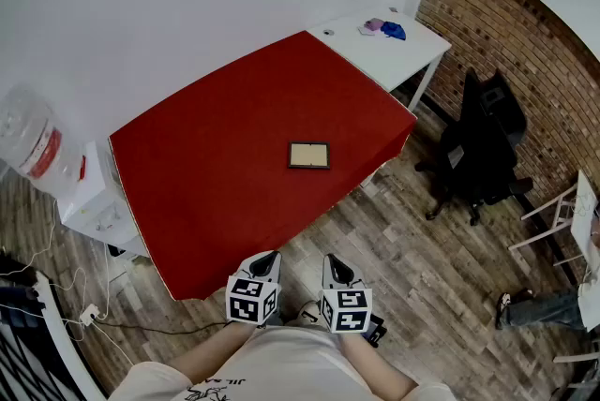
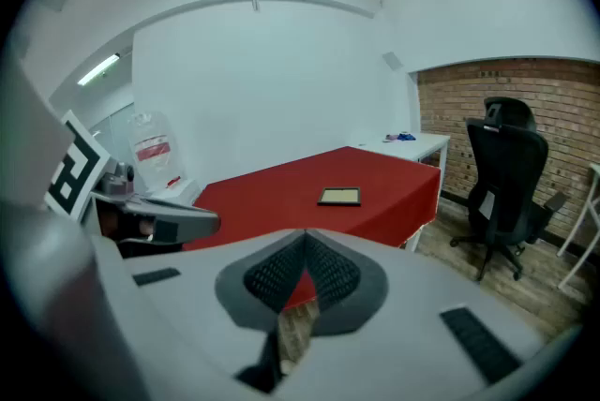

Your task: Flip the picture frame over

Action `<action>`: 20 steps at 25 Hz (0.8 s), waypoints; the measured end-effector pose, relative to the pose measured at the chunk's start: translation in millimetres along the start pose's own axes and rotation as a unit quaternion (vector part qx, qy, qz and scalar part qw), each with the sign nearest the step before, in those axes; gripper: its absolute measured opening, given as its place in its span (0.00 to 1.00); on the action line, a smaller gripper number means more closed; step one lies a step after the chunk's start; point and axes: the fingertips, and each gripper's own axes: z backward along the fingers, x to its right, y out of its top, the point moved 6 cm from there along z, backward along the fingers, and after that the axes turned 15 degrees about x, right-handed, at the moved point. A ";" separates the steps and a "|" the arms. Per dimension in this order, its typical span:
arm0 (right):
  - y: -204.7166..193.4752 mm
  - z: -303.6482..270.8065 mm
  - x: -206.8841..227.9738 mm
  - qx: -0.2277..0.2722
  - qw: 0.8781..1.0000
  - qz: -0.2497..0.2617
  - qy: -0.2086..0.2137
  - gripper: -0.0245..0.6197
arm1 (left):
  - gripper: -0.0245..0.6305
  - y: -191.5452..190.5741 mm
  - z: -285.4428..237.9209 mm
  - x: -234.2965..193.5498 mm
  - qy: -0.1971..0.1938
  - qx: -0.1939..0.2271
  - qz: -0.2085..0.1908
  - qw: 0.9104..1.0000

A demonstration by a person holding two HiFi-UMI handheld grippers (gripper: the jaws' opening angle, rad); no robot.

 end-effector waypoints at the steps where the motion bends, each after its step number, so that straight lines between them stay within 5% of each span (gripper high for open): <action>1: 0.0 1.1 3.5 0.000 1.000 0.000 0.002 0.05 | 0.05 -0.5 -1.7 3.1 0.002 0.000 0.000 1.000; 20: -4.4 -26.1 46.7 -0.011 1.000 -0.008 0.002 0.05 | 0.05 -0.3 -47.0 1.5 0.029 -0.001 0.015 0.999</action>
